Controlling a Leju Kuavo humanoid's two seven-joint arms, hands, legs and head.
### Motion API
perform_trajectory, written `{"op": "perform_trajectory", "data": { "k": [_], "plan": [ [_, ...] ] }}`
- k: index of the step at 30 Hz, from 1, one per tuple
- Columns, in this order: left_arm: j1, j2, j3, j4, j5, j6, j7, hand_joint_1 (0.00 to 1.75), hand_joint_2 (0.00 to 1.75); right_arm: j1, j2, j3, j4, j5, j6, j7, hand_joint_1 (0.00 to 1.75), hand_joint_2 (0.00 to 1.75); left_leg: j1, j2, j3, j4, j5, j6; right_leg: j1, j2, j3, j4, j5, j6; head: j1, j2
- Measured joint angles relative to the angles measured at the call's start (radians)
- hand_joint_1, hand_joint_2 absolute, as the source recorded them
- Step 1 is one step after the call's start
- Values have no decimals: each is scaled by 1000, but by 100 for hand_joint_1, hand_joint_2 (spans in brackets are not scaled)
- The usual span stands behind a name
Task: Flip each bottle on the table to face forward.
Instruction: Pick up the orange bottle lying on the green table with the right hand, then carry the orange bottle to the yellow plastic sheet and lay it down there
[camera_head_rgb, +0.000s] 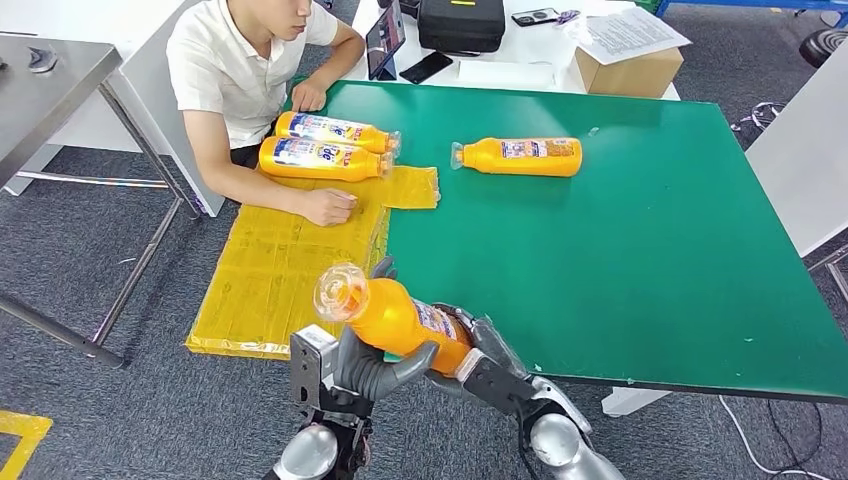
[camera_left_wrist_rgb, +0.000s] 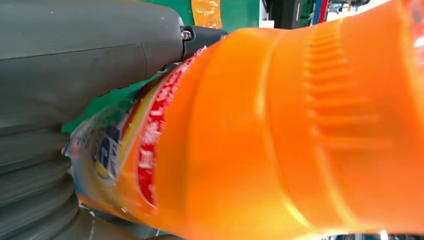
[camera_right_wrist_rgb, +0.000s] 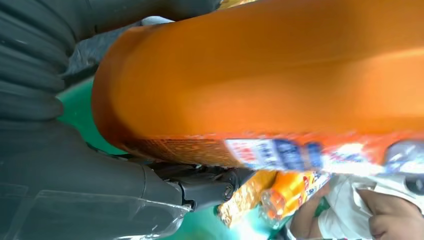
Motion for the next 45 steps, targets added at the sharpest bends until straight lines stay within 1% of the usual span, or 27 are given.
{"op": "perform_trajectory", "data": {
  "k": [4,5,6,7,8,9,10,11,12,14,17,19,23,27,29,31,33,34,35,36,38,40,41,43,45],
  "plan": [
    [-7,0,1,2,61,-68,66,0,175,-23,-1,30,19,31,-27,10,175,175,0,0,0,0,0,0,0,0,0,0,0,0,0,0],
    [-10,0,4,3,73,-80,72,19,175,-28,-1,35,23,35,-31,12,175,175,0,0,0,0,0,0,0,0,0,0,0,0,0,0],
    [-12,0,8,5,82,-87,76,62,175,-32,-2,40,26,38,-34,13,169,175,0,0,0,0,0,0,0,0,0,0,0,0,0,0],
    [-14,0,11,6,88,-91,78,106,175,-36,-2,44,29,39,-36,14,159,175,0,0,0,0,0,0,0,0,0,0,0,0,0,0],
    [-15,0,13,8,93,-95,81,150,175,-39,-2,47,31,39,-37,14,129,175,0,0,0,0,0,0,0,0,0,0,0,0,0,0],
    [-16,0,15,9,100,-99,85,175,175,-41,-2,49,33,39,-38,14,85,175,0,0,0,0,0,0,0,0,0,0,0,0,0,0],
    [-17,0,17,10,109,-105,88,175,175,-43,-2,51,34,38,-38,14,47,175,0,0,0,0,0,0,0,0,0,0,0,0,0,0],
    [-18,0,20,10,120,-113,92,175,175,-44,-2,53,35,35,-37,13,13,131,0,0,0,0,0,0,0,0,0,0,0,0,0,0],
    [-18,0,24,10,137,-127,96,175,175,-45,-1,56,36,28,-34,9,0,87,0,0,0,0,0,0,0,0,0,0,0,0,0,0],
    [-15,1,32,10,177,-162,104,175,175,-50,2,63,36,8,-27,-2,0,0,0,0,0,0,0,0,0,0,0,0,0,0,0,0],
    [-8,2,44,6,212,-193,95,175,175,-52,9,69,33,-17,-38,-25,0,0,0,0,0,0,0,0,0,0,-1,0,0,0,0,0],
    [-1,2,52,-9,207,-190,75,175,175,-48,16,69,24,-21,-79,-49,0,0,0,0,0,0,0,0,0,0,-1,0,0,0,0,0],
    [21,4,79,-78,196,-184,52,175,175,-6,41,52,-25,-18,-245,-116,0,0,0,0,0,0,0,0,0,0,-1,0,0,0,0,0],
    [49,12,128,-160,225,-187,50,175,175,52,71,-7,-93,-49,-410,-177,0,0,0,0,0,0,0,0,0,0,-1,0,0,0,0,0],
    [56,15,150,-193,173,-140,29,175,175,76,87,-49,-129,-60,-486,-206,0,0,0,0,0,0,0,0,0,0,-1,0,0,0,0,0],
    [53,19,160,-207,13,-14,-21,175,175,97,99,-87,-162,-66,-555,-231,0,0,0,0,0,0,0,0,0,0,-1,0,0,0,0,0],
    [39,26,162,-201,-235,170,-75,175,175,121,111,-125,-203,-71,-622,-251,0,0,0,0,0,0,0,0,0,0,-1,0,0,0,0,0],
    [28,28,167,-191,-365,246,-96,175,175,132,118,-145,-226,-70,-647,-257,0,0,0,0,0,0,0,0,0,0,-1,0,0,0,0,0],
    [18,30,175,-178,-495,306,-114,175,175,142,127,-167,-251,-67,-665,-261,0,0,0,0,0,0,0,0,0,0,-1,0,0,0,0,0],
    [10,29,187,-166,-604,333,-122,175,175,149,136,-187,-274,-62,-673,-262,0,0,0,0,0,0,0,0,0,0,-1,0,0,0,0,0],
    [1,21,224,-142,-836,350,-110,175,175,158,156,-223,-311,-52,-677,-264,0,0,0,1,0,0,0,0,0,0,-1,0,0,0,0,0],
    [-16,11,277,-106,-1098,352,-55,175,175,159,172,-251,-337,-45,-677,-265,0,0,0,2,1,0,0,0,0,1,-1,0,0,0,0,0],
    [-30,9,301,-79,-1210,351,-11,175,175,158,179,-261,-346,-42,-677,-265,0,0,0,2,1,0,0,0,0,1,-1,0,0,0,0,0],
    [-70,14,326,-11,-1330,327,100,175,175,156,186,-273,-357,-42,-677,-265,0,0,0,2,1,0,1,0,0,1,-1,0,0,0,0,0],
    [-120,24,331,69,-1383,279,198,175,175,151,189,-279,-361,-43,-677,-265,0,0,0,2,1,0,1,0,0,0,-1,0,1,0,0,0]
  ]
}}
